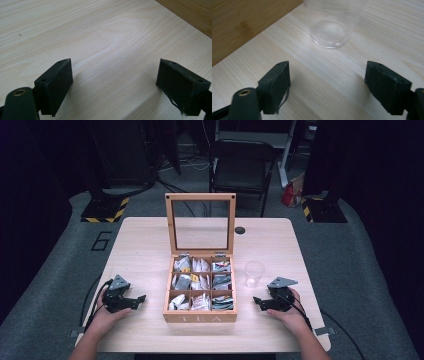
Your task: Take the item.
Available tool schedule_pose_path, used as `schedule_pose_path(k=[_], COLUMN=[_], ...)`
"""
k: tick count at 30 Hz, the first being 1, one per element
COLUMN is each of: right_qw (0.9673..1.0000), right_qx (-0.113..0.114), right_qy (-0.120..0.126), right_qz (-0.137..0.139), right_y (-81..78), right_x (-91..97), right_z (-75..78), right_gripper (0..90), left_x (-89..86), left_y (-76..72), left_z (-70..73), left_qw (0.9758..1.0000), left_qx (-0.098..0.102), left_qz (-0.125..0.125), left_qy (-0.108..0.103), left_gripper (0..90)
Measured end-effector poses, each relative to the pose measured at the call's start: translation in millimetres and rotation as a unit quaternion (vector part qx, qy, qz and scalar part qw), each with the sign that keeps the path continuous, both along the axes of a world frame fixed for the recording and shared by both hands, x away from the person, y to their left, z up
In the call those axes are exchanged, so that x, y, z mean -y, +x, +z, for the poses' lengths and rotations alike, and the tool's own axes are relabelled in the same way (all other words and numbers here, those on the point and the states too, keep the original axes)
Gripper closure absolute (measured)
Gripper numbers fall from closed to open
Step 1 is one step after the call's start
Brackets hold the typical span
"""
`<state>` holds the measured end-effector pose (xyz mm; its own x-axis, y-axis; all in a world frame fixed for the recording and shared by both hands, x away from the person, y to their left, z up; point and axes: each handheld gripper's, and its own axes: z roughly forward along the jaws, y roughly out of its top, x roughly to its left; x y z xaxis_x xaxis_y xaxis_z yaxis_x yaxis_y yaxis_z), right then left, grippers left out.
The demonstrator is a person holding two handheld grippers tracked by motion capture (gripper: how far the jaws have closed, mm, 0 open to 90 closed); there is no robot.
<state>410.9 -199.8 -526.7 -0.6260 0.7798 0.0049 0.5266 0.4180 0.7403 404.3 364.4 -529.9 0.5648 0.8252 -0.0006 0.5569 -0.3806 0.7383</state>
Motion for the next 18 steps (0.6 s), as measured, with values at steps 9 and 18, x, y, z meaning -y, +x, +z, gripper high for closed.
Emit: schedule_pose_path(k=[9,18], right_qw=[0.9995,0.9987], right_qx=[0.006,0.007], right_qy=[0.024,0.045], right_qz=[-0.020,-0.024], right_y=[-6.0,-12.5], right_x=[3.2,4.4], right_z=[18.5,33.4], right_gripper=[26.3,28.5], left_x=[-0.1,-0.7], left_y=[0.0,0.5], left_z=[0.1,0.0], left_qw=[1.0000,1.0000], left_qx=[-0.001,0.004], left_qz=[0.000,-0.002], left_qy=[0.000,0.004], left_gripper=[13.1,13.1])
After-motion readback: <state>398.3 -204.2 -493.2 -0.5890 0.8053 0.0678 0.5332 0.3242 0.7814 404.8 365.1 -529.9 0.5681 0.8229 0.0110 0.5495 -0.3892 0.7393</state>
